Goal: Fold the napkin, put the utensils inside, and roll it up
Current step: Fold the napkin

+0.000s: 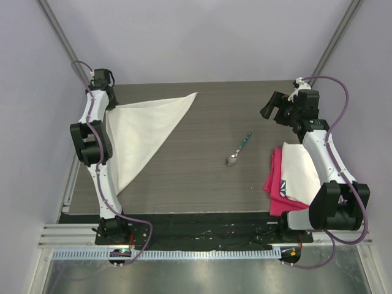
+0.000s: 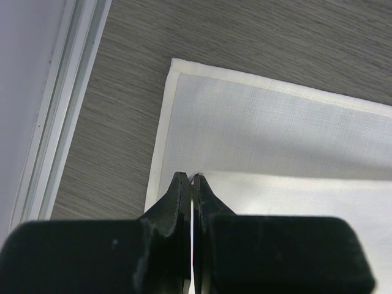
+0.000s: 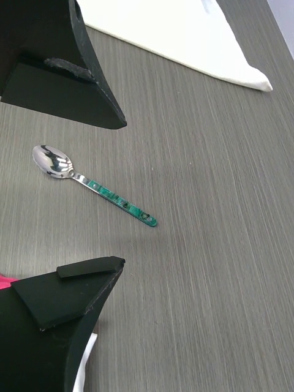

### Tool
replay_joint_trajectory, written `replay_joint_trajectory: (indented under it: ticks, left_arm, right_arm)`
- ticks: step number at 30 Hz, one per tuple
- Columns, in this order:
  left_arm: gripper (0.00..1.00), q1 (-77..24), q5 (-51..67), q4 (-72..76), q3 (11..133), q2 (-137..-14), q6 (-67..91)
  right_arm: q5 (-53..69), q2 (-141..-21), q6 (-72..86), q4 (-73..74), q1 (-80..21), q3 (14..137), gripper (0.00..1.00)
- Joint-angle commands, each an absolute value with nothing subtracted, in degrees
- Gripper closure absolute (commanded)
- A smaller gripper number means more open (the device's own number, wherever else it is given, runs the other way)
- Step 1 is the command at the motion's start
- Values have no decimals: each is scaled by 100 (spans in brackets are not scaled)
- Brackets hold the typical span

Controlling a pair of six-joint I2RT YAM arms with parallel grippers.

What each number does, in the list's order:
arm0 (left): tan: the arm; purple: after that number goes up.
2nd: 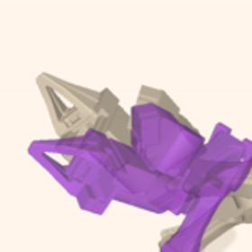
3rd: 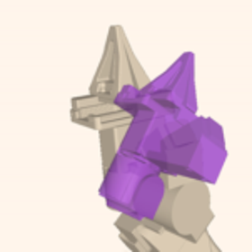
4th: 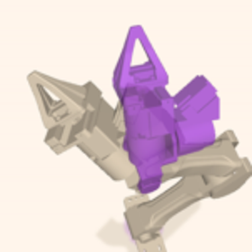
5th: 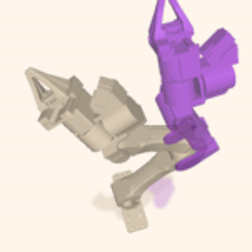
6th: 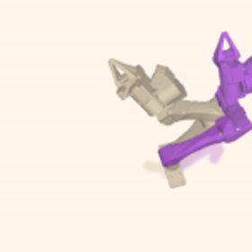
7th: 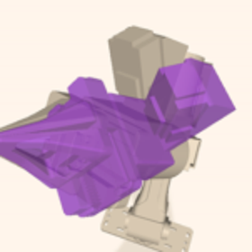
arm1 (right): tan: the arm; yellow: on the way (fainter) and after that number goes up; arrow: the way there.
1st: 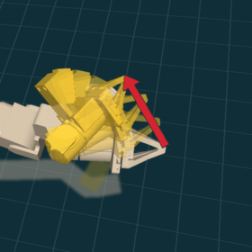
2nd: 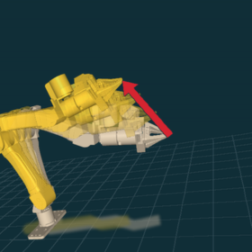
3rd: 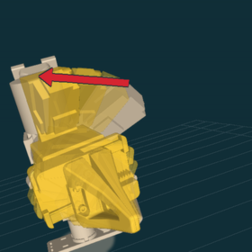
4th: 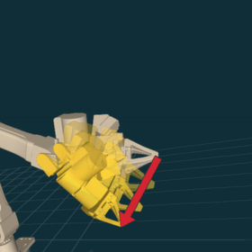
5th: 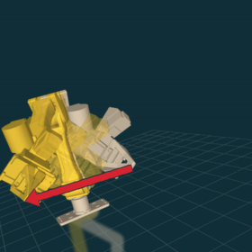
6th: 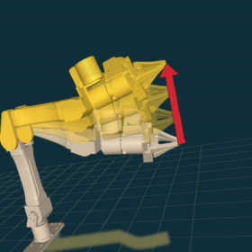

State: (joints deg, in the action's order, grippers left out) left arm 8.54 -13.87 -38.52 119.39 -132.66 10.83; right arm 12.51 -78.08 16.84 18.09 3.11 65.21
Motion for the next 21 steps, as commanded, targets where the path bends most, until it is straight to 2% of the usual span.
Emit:
replay_joint_trajectory:
  ticks: [1,21]
  left_arm:
    - [100,993,-1310,-3998,12558,-13210,949]
    - [100,1187,-862,-4095,13489,-13438,949]
  right_arm:
    - [1187,-7849,1626,1679,325,6803,6]
    - [1257,-8077,1643,1714,325,6864,6]
